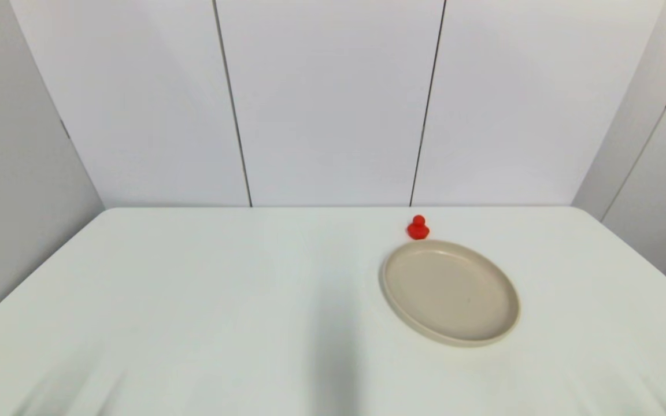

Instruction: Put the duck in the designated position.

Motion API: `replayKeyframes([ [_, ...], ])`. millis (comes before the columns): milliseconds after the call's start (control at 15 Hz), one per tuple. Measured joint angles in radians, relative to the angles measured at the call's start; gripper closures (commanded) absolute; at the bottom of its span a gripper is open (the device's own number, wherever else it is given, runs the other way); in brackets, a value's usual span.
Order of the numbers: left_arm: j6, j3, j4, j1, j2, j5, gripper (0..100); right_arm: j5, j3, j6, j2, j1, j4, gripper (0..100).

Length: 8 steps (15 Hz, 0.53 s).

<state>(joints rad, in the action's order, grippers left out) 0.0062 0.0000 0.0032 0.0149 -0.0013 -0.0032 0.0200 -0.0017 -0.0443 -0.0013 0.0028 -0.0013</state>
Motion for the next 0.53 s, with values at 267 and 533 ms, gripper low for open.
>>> replayKeyframes([
  [267, 0.000, 0.000, 0.000, 0.000, 0.000, 0.000, 0, -0.013, 0.000, 0.012, 0.000, 0.000, 0.000, 0],
  [533, 0.000, 0.000, 0.000, 0.000, 0.000, 0.000, 0, -0.014, 0.000, 0.017, 0.000, 0.000, -0.001, 0],
])
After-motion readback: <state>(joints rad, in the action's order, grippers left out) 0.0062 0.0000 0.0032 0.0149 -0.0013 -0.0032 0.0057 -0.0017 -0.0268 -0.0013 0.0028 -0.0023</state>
